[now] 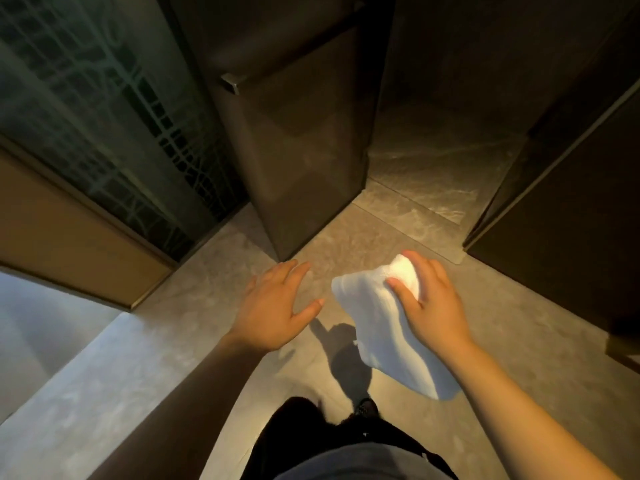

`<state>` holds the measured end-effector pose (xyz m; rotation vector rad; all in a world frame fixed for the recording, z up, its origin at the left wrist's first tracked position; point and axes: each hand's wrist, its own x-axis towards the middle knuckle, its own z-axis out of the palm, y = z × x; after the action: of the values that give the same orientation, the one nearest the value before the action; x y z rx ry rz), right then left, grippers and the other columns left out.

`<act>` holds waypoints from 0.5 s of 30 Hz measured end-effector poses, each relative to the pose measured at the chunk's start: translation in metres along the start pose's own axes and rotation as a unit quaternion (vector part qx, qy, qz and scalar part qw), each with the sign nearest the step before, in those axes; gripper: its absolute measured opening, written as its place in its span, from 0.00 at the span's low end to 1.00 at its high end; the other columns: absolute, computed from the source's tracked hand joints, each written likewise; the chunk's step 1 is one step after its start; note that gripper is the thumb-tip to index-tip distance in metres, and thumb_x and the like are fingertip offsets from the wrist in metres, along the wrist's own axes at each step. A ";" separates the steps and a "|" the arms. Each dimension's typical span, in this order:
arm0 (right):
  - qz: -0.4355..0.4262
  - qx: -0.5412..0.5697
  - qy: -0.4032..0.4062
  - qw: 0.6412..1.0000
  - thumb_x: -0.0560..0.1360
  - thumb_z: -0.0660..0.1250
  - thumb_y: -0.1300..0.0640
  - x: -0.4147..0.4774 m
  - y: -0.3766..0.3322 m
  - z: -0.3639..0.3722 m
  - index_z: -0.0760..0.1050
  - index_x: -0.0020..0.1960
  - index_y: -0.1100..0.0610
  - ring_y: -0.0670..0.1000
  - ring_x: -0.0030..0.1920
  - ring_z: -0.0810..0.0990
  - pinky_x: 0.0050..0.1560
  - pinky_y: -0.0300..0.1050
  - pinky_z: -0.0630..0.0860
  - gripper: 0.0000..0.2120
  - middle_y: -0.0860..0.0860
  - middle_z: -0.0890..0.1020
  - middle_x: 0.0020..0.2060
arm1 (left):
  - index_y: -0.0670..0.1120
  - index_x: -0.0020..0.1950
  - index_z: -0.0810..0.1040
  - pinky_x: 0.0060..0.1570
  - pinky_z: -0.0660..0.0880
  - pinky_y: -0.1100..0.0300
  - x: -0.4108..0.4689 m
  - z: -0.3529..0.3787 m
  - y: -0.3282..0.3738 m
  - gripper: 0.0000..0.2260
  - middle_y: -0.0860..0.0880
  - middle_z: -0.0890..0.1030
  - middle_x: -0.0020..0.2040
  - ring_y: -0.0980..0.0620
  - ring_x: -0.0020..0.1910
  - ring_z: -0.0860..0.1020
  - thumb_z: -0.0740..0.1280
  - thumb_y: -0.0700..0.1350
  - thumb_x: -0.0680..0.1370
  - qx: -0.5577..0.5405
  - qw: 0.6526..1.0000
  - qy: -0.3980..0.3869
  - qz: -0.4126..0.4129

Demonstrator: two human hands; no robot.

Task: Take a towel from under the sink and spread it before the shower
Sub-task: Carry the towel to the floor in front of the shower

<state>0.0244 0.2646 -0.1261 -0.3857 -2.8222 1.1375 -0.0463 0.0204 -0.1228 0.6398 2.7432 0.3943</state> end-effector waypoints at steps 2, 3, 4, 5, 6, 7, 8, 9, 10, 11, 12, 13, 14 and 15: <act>-0.004 -0.007 -0.005 1.000 0.77 0.61 0.46 0.014 -0.003 0.004 0.64 0.69 0.48 0.53 0.58 0.72 0.51 0.40 0.65 0.22 0.52 0.71 0.61 | 0.54 0.75 0.55 0.70 0.60 0.43 0.011 -0.006 -0.005 0.35 0.49 0.61 0.75 0.49 0.73 0.60 0.47 0.69 0.71 0.003 1.000 -0.003 0.000; -0.003 -0.012 -0.005 1.000 0.77 0.61 0.46 0.021 -0.005 0.006 0.64 0.69 0.48 0.53 0.58 0.72 0.51 0.39 0.65 0.22 0.52 0.71 0.61 | 0.54 0.75 0.55 0.70 0.59 0.44 0.018 -0.009 -0.007 0.34 0.50 0.61 0.75 0.49 0.74 0.60 0.48 0.69 0.72 0.003 1.000 -0.005 0.003; 0.000 -0.017 -0.003 1.000 0.77 0.61 0.46 0.028 -0.008 0.009 0.64 0.69 0.48 0.53 0.58 0.72 0.51 0.39 0.64 0.22 0.52 0.71 0.61 | 0.54 0.75 0.55 0.71 0.58 0.45 0.026 -0.013 -0.010 0.33 0.50 0.61 0.76 0.49 0.74 0.59 0.49 0.68 0.73 0.001 1.000 -0.007 0.006; 0.005 -0.020 0.001 1.000 0.77 0.61 0.46 0.036 -0.010 0.011 0.64 0.69 0.48 0.53 0.58 0.72 0.51 0.39 0.64 0.22 0.52 0.71 0.61 | 0.54 0.75 0.55 0.71 0.57 0.46 0.035 -0.017 -0.013 0.33 0.51 0.60 0.76 0.50 0.74 0.59 0.49 0.67 0.73 -0.001 1.000 -0.009 0.011; 0.011 -0.020 0.005 1.000 0.77 0.61 0.46 0.043 -0.012 0.014 0.64 0.69 0.48 0.52 0.58 0.72 0.52 0.39 0.64 0.22 0.52 0.71 0.61 | 0.55 0.75 0.55 0.71 0.57 0.46 0.045 -0.021 -0.017 0.33 0.51 0.60 0.76 0.50 0.74 0.59 0.49 0.67 0.72 -0.001 1.000 -0.008 0.016; 0.016 -0.020 0.009 1.000 0.77 0.61 0.45 0.051 -0.015 0.017 0.64 0.69 0.47 0.52 0.58 0.72 0.52 0.38 0.64 0.22 0.51 0.71 0.61 | 0.55 0.75 0.55 0.71 0.57 0.45 0.056 -0.025 -0.022 0.34 0.51 0.60 0.75 0.51 0.74 0.59 0.48 0.68 0.71 0.000 1.000 -0.007 0.024; 0.020 -0.020 0.015 0.999 0.77 0.61 0.45 0.060 -0.018 0.020 0.64 0.69 0.47 0.51 0.58 0.72 0.52 0.38 0.64 0.22 0.51 0.71 0.61 | 0.55 0.75 0.56 0.71 0.58 0.44 0.067 -0.029 -0.027 0.35 0.51 0.61 0.75 0.51 0.74 0.59 0.46 0.69 0.70 0.002 0.999 -0.007 0.033; 0.026 -0.021 0.022 0.999 0.77 0.61 0.44 0.068 -0.022 0.023 0.64 0.69 0.46 0.51 0.58 0.72 0.52 0.38 0.64 0.22 0.50 0.71 0.61 | 0.55 0.75 0.56 0.71 0.58 0.43 0.079 -0.034 -0.032 0.36 0.51 0.61 0.75 0.51 0.74 0.59 0.46 0.69 0.69 0.003 0.999 -0.011 0.043; 0.035 -0.021 0.032 0.999 0.77 0.61 0.44 0.075 -0.026 0.026 0.64 0.69 0.46 0.51 0.58 0.72 0.52 0.38 0.64 0.22 0.50 0.71 0.61 | 0.55 0.75 0.56 0.71 0.57 0.43 0.090 -0.039 -0.037 0.36 0.51 0.61 0.75 0.52 0.74 0.59 0.45 0.69 0.69 0.004 0.998 -0.016 0.053; 0.044 -0.019 0.044 0.998 0.77 0.61 0.44 0.082 -0.031 0.029 0.64 0.69 0.47 0.51 0.57 0.72 0.53 0.38 0.64 0.22 0.51 0.72 0.61 | 0.55 0.75 0.56 0.71 0.57 0.42 0.102 -0.045 -0.043 0.37 0.51 0.61 0.75 0.52 0.74 0.59 0.45 0.69 0.68 0.004 0.998 -0.019 0.063; 0.053 -0.016 0.054 0.997 0.77 0.61 0.45 0.089 -0.036 0.032 0.64 0.69 0.47 0.51 0.57 0.72 0.53 0.39 0.64 0.22 0.51 0.72 0.61 | 0.55 0.74 0.56 0.71 0.56 0.42 0.113 -0.052 -0.049 0.37 0.51 0.61 0.75 0.52 0.73 0.59 0.45 0.69 0.68 0.006 0.997 -0.021 0.074; 0.062 -0.013 0.064 0.996 0.77 0.61 0.45 0.096 -0.043 0.036 0.64 0.69 0.47 0.51 0.57 0.72 0.53 0.39 0.64 0.22 0.51 0.72 0.61 | 0.55 0.74 0.57 0.71 0.56 0.42 0.125 -0.059 -0.055 0.37 0.51 0.62 0.75 0.52 0.73 0.59 0.45 0.69 0.68 0.010 0.996 -0.021 0.086; 0.071 -0.011 0.071 0.995 0.77 0.61 0.45 0.104 -0.048 0.040 0.64 0.69 0.48 0.52 0.57 0.72 0.53 0.39 0.64 0.22 0.51 0.72 0.61 | 0.55 0.74 0.57 0.71 0.57 0.42 0.136 -0.065 -0.061 0.38 0.51 0.62 0.75 0.52 0.73 0.59 0.45 0.69 0.67 0.015 0.995 -0.023 0.099; 0.079 -0.010 0.078 0.994 0.77 0.61 0.45 0.111 -0.053 0.043 0.64 0.69 0.48 0.52 0.58 0.72 0.53 0.39 0.64 0.22 0.51 0.72 0.60 | 0.55 0.74 0.58 0.71 0.57 0.42 0.147 -0.070 -0.067 0.38 0.51 0.62 0.75 0.52 0.73 0.60 0.44 0.69 0.67 0.022 0.993 -0.023 0.110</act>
<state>-0.1010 0.2273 -0.1235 -0.6802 -2.7083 1.0544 -0.2225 0.0169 -0.1130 0.9562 2.6525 0.3625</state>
